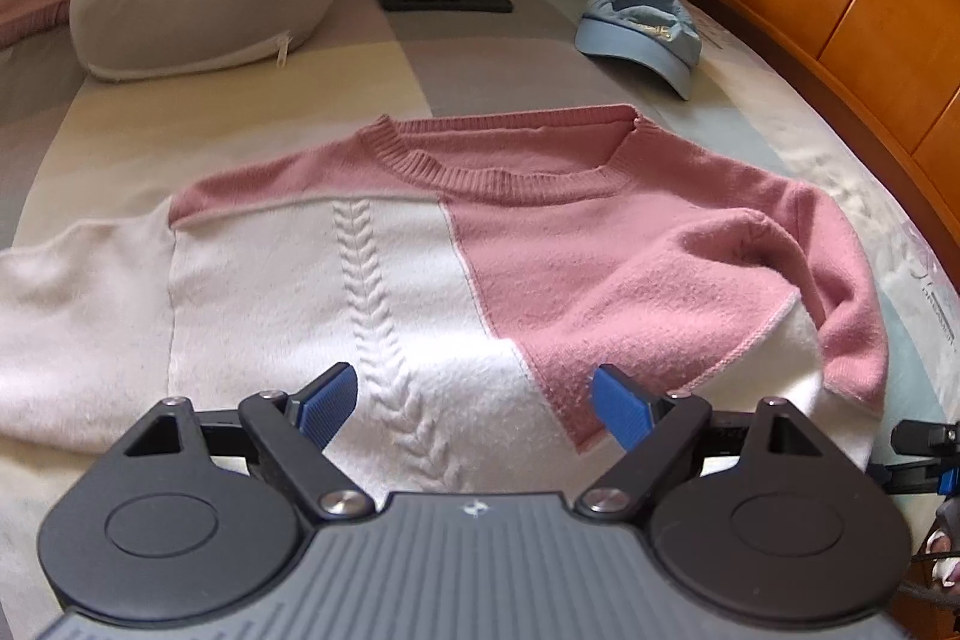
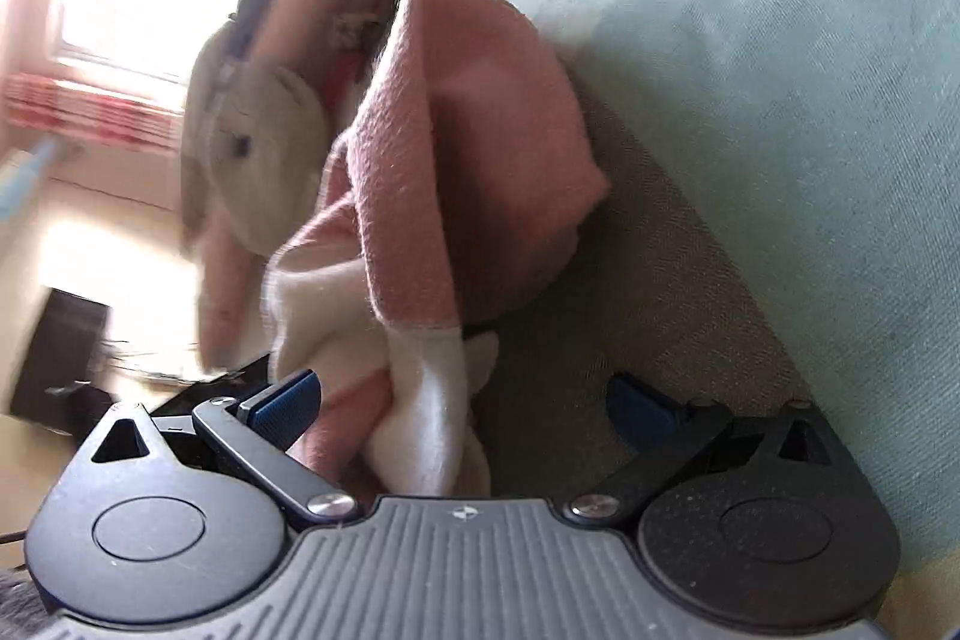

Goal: Fold clothes
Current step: 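Reach the right gripper to the white cuff of the pink sleeve and close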

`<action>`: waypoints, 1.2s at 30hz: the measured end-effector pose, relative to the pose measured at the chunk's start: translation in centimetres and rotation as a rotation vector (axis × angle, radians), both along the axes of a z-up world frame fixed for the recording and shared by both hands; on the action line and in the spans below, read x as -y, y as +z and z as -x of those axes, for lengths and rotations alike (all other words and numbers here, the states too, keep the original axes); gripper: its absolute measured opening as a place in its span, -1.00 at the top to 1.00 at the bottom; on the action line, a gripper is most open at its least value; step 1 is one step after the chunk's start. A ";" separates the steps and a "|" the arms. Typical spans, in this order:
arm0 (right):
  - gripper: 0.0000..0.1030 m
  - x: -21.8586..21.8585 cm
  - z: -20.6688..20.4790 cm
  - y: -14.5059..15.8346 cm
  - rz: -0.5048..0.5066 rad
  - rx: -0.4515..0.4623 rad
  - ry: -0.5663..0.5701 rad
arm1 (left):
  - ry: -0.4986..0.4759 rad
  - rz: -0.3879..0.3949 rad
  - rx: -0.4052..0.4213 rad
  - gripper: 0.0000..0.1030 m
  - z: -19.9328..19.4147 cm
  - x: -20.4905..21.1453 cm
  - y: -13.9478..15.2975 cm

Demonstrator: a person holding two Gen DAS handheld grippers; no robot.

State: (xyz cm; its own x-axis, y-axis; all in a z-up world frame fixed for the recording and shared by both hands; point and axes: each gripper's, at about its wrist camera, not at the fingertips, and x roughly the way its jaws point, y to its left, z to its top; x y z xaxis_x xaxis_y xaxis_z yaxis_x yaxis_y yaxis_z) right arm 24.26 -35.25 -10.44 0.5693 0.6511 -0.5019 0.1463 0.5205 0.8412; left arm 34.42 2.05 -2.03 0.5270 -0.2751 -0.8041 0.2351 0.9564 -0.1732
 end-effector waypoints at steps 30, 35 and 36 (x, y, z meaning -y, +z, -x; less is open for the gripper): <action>0.90 -5.5 -1.6 -1.7 -0.110 0.027 0.040 | -0.029 0.112 -0.081 -0.67 2.3 2.0 -0.4; 0.86 -3.2 -0.2 2.4 0.034 0.087 0.034 | -0.044 0.104 -0.075 -0.67 2.4 2.3 -0.2; 0.86 -2.6 -0.3 3.2 0.059 0.098 0.028 | -0.049 0.107 -0.072 -0.67 2.4 2.5 -0.1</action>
